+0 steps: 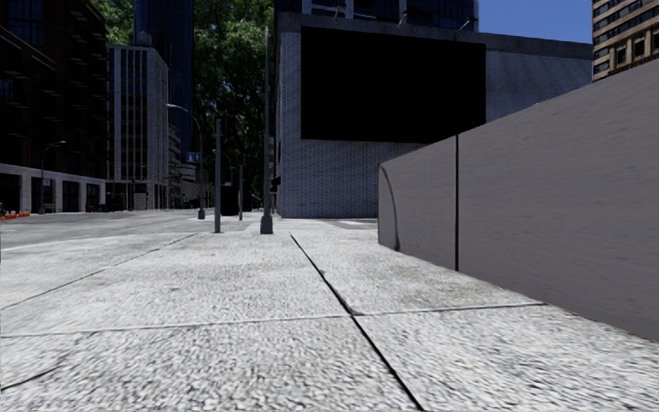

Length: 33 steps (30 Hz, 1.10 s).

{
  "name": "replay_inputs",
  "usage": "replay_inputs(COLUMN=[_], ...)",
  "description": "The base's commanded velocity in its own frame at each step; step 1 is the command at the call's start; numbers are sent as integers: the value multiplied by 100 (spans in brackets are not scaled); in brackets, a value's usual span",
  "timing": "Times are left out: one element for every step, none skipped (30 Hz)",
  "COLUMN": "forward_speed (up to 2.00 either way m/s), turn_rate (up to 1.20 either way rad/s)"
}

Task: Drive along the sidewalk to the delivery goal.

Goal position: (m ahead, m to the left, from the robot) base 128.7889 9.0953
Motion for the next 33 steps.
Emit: replay_inputs(forward_speed=[195,195,195,195,195,195,195,195,195,195,195,195,195,195,195,197,200,200,200,200,200,200,200,200,199,199,199,199,199,199,199,199,199], turn_rate=[0,0,0,0,0,0,0,0,0,0,0,0,0,0,0,0,0,0,0,0,0,0,0,0,0,0,0,0,0,0,0,0,0])
